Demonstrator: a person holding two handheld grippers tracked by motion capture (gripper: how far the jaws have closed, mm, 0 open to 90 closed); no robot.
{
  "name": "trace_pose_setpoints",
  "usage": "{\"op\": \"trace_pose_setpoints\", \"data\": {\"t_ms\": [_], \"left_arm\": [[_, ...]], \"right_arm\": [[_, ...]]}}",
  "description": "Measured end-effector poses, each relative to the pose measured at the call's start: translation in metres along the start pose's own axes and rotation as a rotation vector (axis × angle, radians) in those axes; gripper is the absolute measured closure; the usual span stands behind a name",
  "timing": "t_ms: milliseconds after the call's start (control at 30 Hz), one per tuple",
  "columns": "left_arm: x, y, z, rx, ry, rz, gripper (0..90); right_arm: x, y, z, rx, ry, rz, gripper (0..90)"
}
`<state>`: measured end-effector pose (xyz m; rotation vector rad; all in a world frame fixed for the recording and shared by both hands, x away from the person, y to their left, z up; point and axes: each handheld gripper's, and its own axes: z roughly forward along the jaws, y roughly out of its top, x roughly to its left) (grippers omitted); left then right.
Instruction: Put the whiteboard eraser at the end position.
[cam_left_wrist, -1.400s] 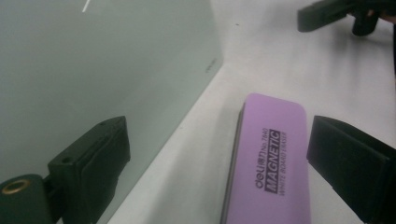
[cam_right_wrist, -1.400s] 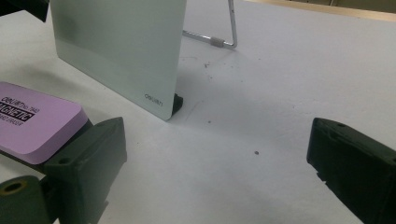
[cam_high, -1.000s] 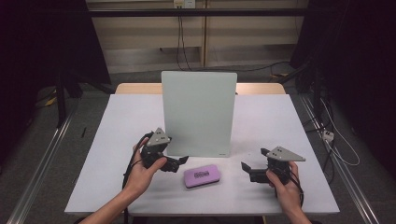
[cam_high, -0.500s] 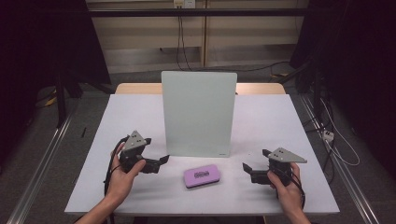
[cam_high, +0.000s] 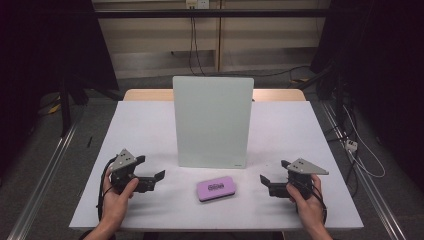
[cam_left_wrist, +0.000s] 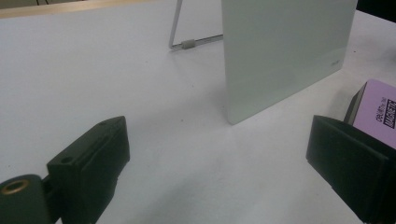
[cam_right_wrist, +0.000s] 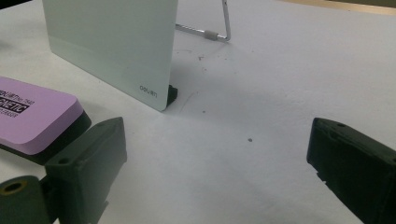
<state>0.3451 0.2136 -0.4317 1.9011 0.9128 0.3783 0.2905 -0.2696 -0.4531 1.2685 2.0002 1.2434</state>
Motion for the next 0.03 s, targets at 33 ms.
{"op": "trace_pose_setpoints", "data": {"t_ms": [33], "left_arm": [[0.0006, 0.0002, -0.0002, 0.001, 0.000, -0.004, 6.1]], "right_arm": [[-0.0006, 0.0001, -0.0001, -0.001, -0.002, 0.000, 5.1]]}}
